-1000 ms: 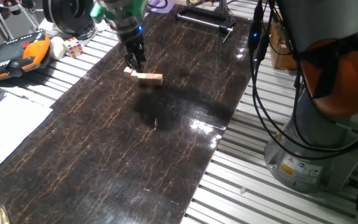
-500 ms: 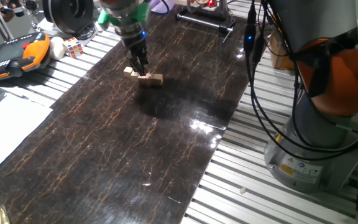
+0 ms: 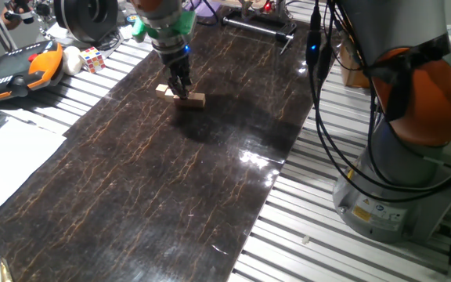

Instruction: Stack the blocks in a vertical line of five

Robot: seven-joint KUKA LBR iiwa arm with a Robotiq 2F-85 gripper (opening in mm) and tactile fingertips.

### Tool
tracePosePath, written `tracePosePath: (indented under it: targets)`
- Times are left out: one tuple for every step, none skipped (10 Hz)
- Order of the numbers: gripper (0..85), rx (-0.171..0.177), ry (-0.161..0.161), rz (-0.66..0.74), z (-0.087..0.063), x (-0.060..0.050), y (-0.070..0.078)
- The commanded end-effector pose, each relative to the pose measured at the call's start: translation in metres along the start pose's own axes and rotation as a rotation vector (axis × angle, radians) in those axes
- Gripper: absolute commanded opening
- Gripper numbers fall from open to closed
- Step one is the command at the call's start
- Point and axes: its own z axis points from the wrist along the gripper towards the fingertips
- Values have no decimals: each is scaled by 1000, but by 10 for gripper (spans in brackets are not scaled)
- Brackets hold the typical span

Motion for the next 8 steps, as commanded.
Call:
tracePosePath:
  targets:
    - [543,-2,-4,-6,2,0,-2]
    - [547,-9,-8,-12,7,0,-5]
    - [547,-21,-12,-17,12,-1,-9]
    - [547,-23,-11,-20,17,-1,-12]
    - [547,-31,-5,-23,21,-2,-14]
    - [547,-33,1,-22,23,-2,-13]
    - [547,-34,4,-20,24,-1,-13]
    - [547,-33,5,-19,25,0,-14]
